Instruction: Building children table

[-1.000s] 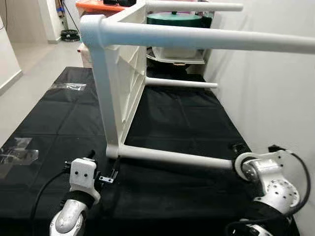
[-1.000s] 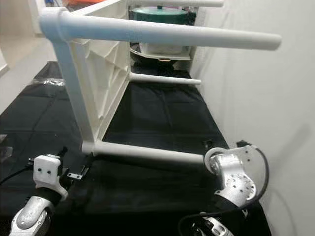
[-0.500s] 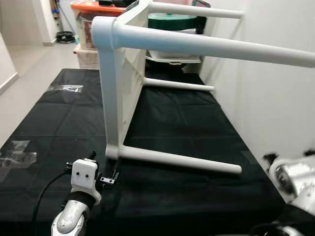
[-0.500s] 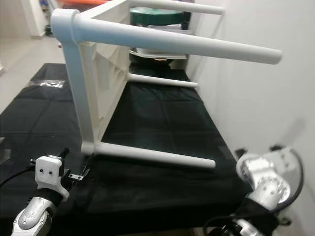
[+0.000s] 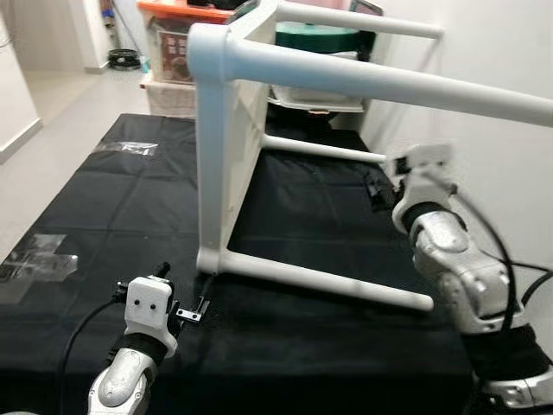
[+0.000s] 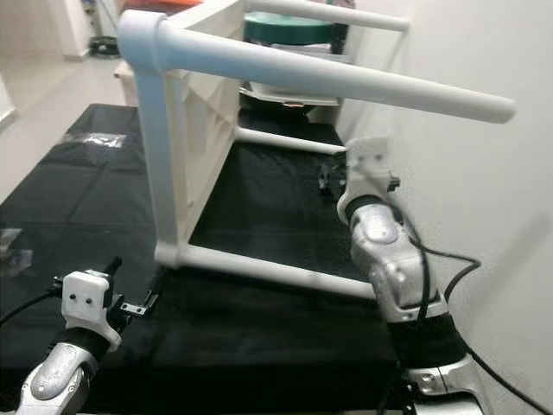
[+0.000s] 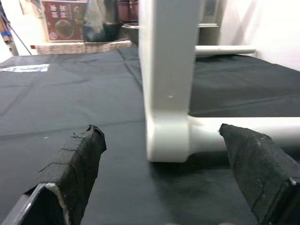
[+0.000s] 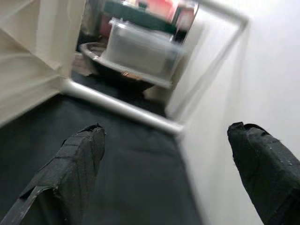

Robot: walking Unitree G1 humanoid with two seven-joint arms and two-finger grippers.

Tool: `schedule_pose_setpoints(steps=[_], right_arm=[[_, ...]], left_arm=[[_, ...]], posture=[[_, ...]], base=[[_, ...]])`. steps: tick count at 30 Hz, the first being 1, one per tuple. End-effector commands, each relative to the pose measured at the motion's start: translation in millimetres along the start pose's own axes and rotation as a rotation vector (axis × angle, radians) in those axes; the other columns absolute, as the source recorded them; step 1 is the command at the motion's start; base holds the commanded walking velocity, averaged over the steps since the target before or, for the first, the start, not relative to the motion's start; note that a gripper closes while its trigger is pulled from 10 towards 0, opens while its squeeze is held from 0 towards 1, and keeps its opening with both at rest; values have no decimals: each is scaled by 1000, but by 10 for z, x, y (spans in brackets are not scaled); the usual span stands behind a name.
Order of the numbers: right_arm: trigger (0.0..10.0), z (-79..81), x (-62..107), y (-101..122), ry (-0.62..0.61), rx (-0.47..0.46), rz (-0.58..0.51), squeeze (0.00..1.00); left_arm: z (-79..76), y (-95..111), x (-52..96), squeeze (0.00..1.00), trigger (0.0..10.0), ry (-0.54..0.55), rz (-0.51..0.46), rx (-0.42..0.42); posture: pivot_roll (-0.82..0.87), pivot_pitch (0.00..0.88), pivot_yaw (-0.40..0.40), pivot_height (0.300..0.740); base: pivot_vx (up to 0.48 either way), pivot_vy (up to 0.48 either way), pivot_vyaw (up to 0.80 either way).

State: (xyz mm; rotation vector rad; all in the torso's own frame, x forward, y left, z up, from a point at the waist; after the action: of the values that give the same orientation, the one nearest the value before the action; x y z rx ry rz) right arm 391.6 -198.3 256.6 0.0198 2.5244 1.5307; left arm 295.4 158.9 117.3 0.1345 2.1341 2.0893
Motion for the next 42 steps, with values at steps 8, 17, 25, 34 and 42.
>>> schedule_pose_setpoints(steps=[8,17,25,34,42], right_arm=[[10000,-247,204,-150,-241,342,-62,0],[10000,-338,364,63,-364,475,-225,0],[10000,-397,380,188,-410,574,-315,0],[10000,-621,338,256,-545,622,-335,0],[10000,-733,345,272,-605,622,-335,0]], left_arm=[[77,210,-129,0,10000,-31,-57,-35],[-94,337,-404,0,10000,-175,-84,-116],[-79,373,-533,0,10000,-145,-93,-162],[-230,397,-629,0,10000,-187,-110,-169],[-229,402,-688,0,10000,-181,-122,-184]], posture=[[-8,0,-119,740],[-32,0,-92,740],[-40,0,-90,740],[-37,0,-102,740],[-44,0,-99,740]], base=[[0,0,0],[0,0,0],[0,0,0],[0,0,0],[0,0,0]])
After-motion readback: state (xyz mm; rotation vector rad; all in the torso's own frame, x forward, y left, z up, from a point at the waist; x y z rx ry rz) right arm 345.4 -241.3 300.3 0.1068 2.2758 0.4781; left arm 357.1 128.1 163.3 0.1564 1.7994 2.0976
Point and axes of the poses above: a point about 5 cm out from each wrist's last joint towards the gripper, its own x axis pointing back from the gripper into the wrist, its own y axis along the axis of the wrist's last joint, z = x × y, the point moved 6 cm from there along -x, pointing out of the wrist towards the gripper, and after that the axes turned 5 degrees about x, right-handed, at the moved point
